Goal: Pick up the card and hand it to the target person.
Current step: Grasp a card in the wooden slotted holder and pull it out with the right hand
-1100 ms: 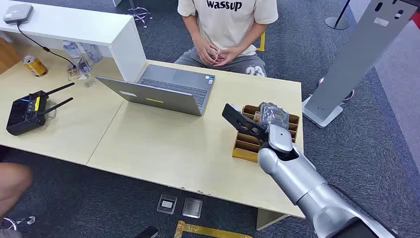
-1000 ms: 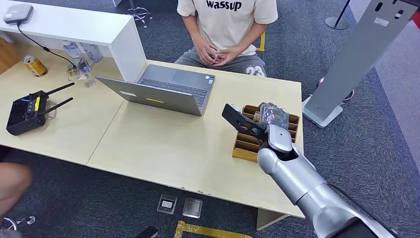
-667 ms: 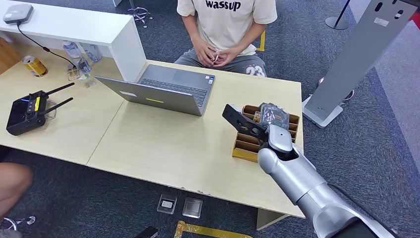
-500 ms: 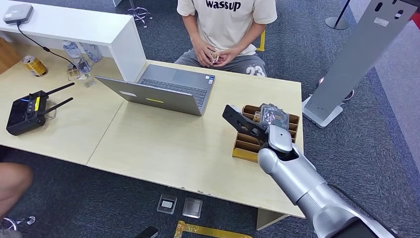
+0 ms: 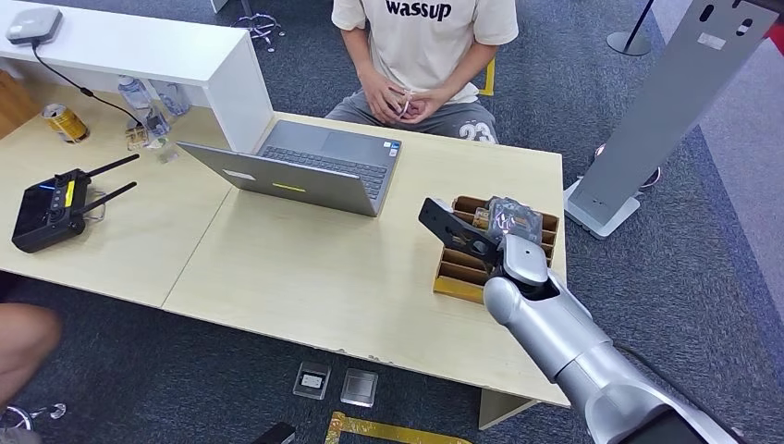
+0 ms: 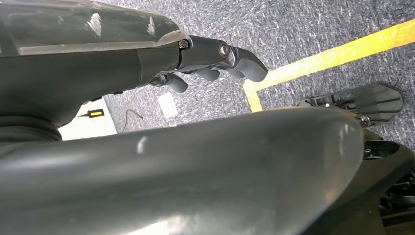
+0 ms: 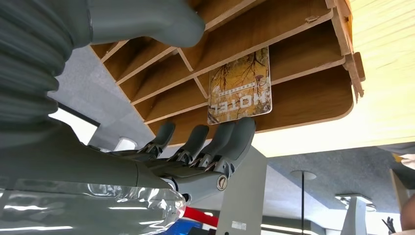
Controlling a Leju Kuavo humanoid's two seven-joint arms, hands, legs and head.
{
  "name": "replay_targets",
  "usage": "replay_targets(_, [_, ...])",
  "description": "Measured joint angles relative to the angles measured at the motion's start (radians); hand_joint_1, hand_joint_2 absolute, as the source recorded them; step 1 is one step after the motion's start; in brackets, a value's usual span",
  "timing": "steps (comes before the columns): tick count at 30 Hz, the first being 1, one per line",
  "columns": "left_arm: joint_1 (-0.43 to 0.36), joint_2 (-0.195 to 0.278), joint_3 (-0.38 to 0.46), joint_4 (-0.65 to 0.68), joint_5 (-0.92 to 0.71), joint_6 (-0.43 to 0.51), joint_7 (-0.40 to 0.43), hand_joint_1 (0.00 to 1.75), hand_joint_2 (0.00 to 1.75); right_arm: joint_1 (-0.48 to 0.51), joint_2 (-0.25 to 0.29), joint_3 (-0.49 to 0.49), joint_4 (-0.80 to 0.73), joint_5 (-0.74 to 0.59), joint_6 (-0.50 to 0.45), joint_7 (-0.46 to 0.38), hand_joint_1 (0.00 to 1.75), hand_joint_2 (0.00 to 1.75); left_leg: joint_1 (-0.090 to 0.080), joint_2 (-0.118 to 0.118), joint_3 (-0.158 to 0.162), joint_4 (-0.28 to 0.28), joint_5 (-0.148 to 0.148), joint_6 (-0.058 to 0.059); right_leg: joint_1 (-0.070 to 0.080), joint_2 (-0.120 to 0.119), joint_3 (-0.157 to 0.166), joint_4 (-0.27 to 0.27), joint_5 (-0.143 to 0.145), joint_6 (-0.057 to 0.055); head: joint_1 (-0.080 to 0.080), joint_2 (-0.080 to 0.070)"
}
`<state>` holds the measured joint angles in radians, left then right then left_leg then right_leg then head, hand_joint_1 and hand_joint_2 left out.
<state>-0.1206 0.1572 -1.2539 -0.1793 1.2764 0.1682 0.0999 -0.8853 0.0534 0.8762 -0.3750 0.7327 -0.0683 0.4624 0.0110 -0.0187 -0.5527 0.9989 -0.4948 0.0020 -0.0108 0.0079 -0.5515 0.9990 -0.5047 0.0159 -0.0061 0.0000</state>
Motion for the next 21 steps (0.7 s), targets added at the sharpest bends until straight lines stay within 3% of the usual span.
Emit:
replay_targets(12, [0.000,0.000,0.000,0.000,0.000,0.000,0.000,0.00,0.00,-0.006,0.000,0.000,0.000,-0.006,-0.008,0.000,1.17,1.75,0.000,0.000,0.000,0.000,0.000,0.000,0.000,0.000,0.000,0.000,0.000,0.000,0.000,0.000])
replay_targets(21, [0.000,0.000,0.000,0.000,0.000,0.000,0.000,0.00,0.00,-0.004,-0.001,0.000,0.000,-0.008,-0.009,-0.001,1.19,1.75,0.000,0.000,0.000,0.000,0.000,0.000,0.000,0.000,0.000,0.000,0.000,0.000,0.000,0.000])
